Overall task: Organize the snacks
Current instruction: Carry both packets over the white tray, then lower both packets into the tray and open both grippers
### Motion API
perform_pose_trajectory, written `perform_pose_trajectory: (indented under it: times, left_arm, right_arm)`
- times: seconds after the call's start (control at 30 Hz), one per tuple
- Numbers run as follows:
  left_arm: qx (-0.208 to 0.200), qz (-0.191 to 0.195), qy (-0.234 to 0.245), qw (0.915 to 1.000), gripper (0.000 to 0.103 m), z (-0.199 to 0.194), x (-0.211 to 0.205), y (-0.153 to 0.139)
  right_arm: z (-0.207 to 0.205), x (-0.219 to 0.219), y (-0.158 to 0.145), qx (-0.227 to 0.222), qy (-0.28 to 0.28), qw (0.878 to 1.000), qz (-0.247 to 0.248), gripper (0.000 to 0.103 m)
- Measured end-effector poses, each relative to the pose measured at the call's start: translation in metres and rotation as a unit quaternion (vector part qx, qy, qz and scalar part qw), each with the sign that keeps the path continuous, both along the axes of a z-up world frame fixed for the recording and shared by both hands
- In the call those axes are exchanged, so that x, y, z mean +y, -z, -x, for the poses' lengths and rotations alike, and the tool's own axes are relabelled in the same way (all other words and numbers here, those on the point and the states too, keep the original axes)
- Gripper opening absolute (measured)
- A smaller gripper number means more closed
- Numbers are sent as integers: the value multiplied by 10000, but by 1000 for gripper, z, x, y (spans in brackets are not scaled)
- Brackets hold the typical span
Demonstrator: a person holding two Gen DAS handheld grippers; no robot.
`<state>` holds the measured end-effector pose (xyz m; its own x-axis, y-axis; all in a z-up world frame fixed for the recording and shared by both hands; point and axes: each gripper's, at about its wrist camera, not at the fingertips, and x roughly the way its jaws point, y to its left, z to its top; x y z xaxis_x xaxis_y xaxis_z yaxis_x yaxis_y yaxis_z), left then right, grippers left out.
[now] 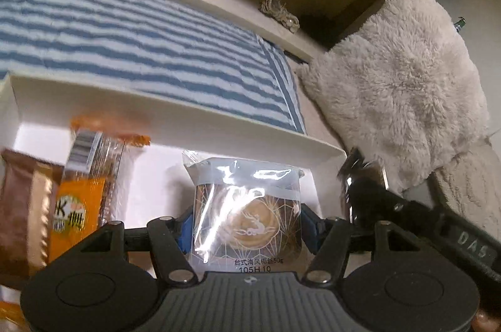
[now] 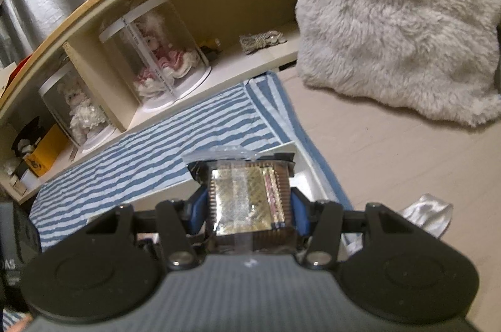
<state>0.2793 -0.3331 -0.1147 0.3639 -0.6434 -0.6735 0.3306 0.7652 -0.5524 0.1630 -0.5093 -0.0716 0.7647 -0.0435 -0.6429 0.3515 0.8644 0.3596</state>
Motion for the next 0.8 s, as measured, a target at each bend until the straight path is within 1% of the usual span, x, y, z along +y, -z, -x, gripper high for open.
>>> perform_pose_trajectory:
  times: [0.07,0.23,0.33,0.4,0.43,0.47,0.5,0.53,0.57,0.6,0.7,0.77,0.8]
  left_arm:
    - [-94,-93,-16,9999,65,0,0,-1]
    - [-96,6,-74,9999,66,0,4,0]
    - [-43,-140,71,9999,66,2,1,0]
    - [5,-247,166,9996,68,3,-1,0]
    - [-20,-294,208,9993,69,5,-1,0]
    - [-43,-324,236,9992,70,6,-1,-1]
    - [-75,-352,268,9990,71,7,-2,-2]
    - [-91,-381,281,9988,71,8,-2,-3]
    - [-132,-331,273,9990,71,8,-2,-4]
    - [-153,-363,313,9987,71,9,-2,-5]
    - [-206,-666,452,9965,69,15,-4,-8]
    - [-179,-845,502,9950,61,19,-3,-8]
    - [-162,-917,525,9943,60,21,-2,-8]
  right_arm:
    - [-4,2,3,72,-51,10000,25,60]
    - [-14,5,13,227,-122,9997,15,60]
    - [-19,2,22,234,-139,9996,-105,61]
    - [-20,-1,30,188,-73,9996,-188,66]
    - [-20,-4,35,189,6,9995,-240,74]
    - [-20,-7,39,255,99,9992,-290,80]
    - [-20,-9,42,294,118,9990,-326,78]
    - [-19,-10,43,284,64,9987,-407,79]
    - [-19,-10,42,293,81,9987,-406,79]
    - [-19,-9,40,298,76,9988,-368,79]
    - [-18,-6,35,345,59,9992,-204,79]
    - [-18,-6,34,362,-19,9991,-207,78]
    - [-18,-6,34,396,-59,9990,-199,76]
